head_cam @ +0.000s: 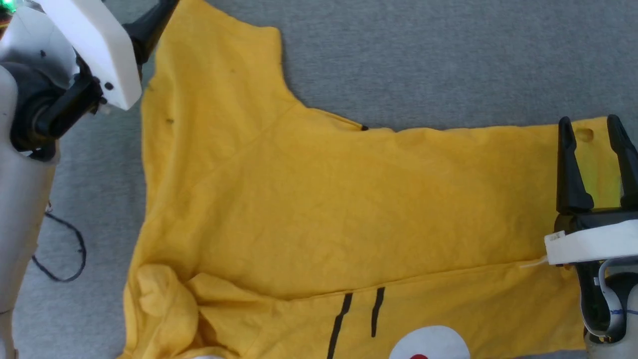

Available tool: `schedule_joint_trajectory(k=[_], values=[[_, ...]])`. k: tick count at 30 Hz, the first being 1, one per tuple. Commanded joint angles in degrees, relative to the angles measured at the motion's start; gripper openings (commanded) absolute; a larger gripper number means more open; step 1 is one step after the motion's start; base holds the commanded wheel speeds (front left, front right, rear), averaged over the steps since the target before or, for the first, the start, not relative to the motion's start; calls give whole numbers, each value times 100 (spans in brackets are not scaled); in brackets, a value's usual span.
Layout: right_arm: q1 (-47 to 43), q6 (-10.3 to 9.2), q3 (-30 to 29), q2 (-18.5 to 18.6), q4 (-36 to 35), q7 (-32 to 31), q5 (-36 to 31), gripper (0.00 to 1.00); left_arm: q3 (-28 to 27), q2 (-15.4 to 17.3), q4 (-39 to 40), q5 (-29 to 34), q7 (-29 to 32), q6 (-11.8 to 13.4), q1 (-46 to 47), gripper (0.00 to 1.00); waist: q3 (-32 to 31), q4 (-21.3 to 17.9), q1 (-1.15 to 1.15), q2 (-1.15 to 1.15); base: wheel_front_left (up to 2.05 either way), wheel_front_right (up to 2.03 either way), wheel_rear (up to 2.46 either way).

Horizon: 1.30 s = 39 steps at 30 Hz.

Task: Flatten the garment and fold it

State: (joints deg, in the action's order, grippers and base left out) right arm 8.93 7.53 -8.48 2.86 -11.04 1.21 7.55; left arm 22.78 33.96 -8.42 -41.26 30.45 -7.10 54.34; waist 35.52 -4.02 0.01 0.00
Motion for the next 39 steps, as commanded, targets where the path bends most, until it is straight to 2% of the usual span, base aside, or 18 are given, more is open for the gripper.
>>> schedule_joint_trajectory(k=[1, 6, 10, 11, 12, 17, 23, 29, 32, 39], values=[[63, -4, -8, 2, 32, 40, 49, 100, 25, 46, -66, -134, 124, -37, 78, 100, 148, -185, -1, 0, 0, 0, 0], [46, -4, -18, 2, 111, 89, 108, 100, 168, 257, -270, -426, 768, -37, 82, 100, 184, -324, -1, 0, 0, 0, 0], [38, -4, -25, 2, 144, 110, 131, 100, 276, 351, -382, -433, 1029, -33, 51, 100, 203, -393, -1, 0, 0, 0, 0], [39, -4, -25, 2, 150, 112, 134, 100, 307, 360, -414, -450, 1094, -33, 29, 84, 203, -405, -1, 0, 0, 0, 0], [41, -4, -26, 2, 155, 112, 138, 100, 343, 371, -424, -458, 1134, -34, 12, 0, 201, -414, -1, 0, 0, 0, 0], [47, -4, -99, 2, 148, 80, 64, 100, 421, 344, -364, -636, 1081, -36, -83, 0, 94, -342, -1, 0, 0, 0, 0], [113, -4, -89, 2, 32, -82, -171, 100, 320, 311, -251, -613, 242, -37, -297, 0, -277, -139, -1, 0, 0, 0, 0], [254, -4, -130, 2, -278, -538, -558, 100, 167, 419, -202, -636, -376, -35, -725, 0, -694, 120, -1, 0, 0, 0, 0], [335, -4, -277, 2, -377, -1056, -498, 100, 168, 456, -157, -681, -474, -35, -909, 0, -804, 227, -1, 0, 0, 0, 0], [523, -4, -540, 2, -697, -3030, -580, 100, 161, 414, 30, -806, -498, -27, -982, 0, -684, 278, -1, 0, 0, 0, 0]])
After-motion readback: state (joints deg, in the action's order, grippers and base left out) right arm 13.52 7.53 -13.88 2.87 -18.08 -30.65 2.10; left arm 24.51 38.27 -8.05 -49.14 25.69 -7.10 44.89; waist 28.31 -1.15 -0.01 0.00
